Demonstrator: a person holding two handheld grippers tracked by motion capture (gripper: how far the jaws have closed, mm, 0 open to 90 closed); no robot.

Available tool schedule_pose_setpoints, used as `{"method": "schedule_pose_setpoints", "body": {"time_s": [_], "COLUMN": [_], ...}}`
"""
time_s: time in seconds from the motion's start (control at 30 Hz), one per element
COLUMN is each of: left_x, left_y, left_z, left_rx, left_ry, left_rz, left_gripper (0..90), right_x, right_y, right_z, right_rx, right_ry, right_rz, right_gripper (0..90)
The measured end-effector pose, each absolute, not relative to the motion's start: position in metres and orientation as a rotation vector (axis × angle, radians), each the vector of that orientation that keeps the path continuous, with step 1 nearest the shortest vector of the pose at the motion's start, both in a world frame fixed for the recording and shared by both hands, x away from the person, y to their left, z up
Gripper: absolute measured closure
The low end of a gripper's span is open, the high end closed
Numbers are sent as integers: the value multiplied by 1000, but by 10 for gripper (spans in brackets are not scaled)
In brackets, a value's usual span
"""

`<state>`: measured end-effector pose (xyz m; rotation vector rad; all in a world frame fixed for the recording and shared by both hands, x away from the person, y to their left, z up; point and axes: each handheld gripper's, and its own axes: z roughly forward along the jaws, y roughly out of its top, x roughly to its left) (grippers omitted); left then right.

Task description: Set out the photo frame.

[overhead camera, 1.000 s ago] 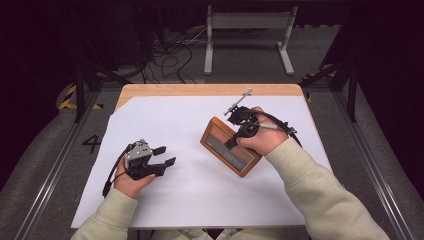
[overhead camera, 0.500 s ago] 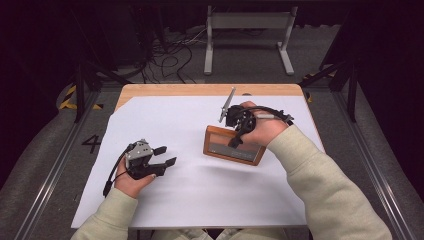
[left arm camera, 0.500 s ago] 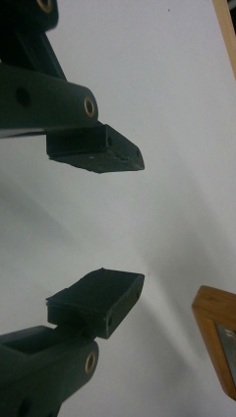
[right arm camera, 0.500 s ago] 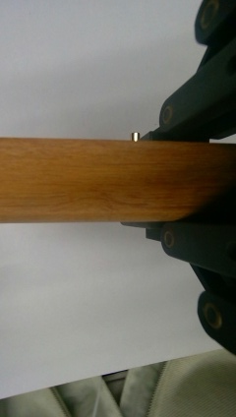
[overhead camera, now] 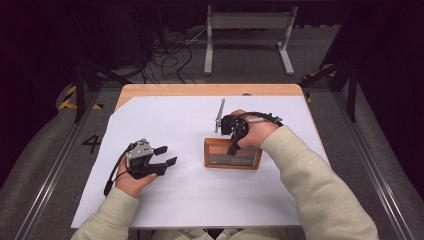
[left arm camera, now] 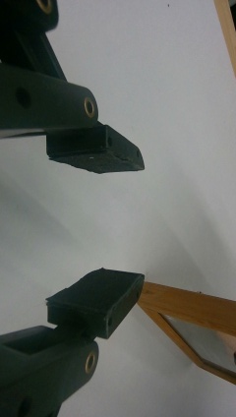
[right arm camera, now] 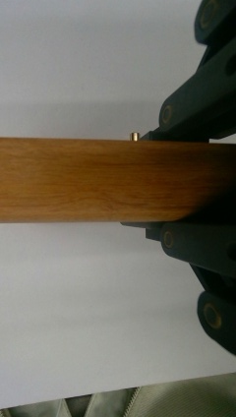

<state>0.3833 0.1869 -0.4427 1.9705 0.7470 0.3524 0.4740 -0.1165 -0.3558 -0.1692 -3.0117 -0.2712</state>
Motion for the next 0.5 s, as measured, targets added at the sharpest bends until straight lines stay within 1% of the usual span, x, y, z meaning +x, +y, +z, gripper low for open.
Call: {"method": "schedule_pose_setpoints", "body": {"time_s": [0.23, 0.3, 0.37, 0.4, 0.47, 0.5], "left_x": [383, 383, 382, 382, 383, 383], "left_y": [187, 187, 186, 187, 187, 187], "left_z": [-443, -443, -443, -443, -443, -443], "left_rx": [1974, 1974, 1972, 1973, 1974, 1974], "left_ry": [746, 747, 750, 751, 749, 748], "left_rz": [353, 353, 351, 351, 352, 352], "left_gripper": [425, 424, 424, 424, 424, 423], "right_x": [478, 479, 481, 483, 484, 484], "right_y": [-120, -122, -126, -129, -131, -135], "right_z": [-356, -356, -355, -356, -357, -356], "right_rx": [-131, -152, -191, -219, -241, -276], "right_ry": [-3008, -3046, -3082, -3106, -3116, -3122], "right_rz": [-300, -332, -353, -390, -412, -453], "right_gripper": [729, 665, 621, 566, 556, 503]}}
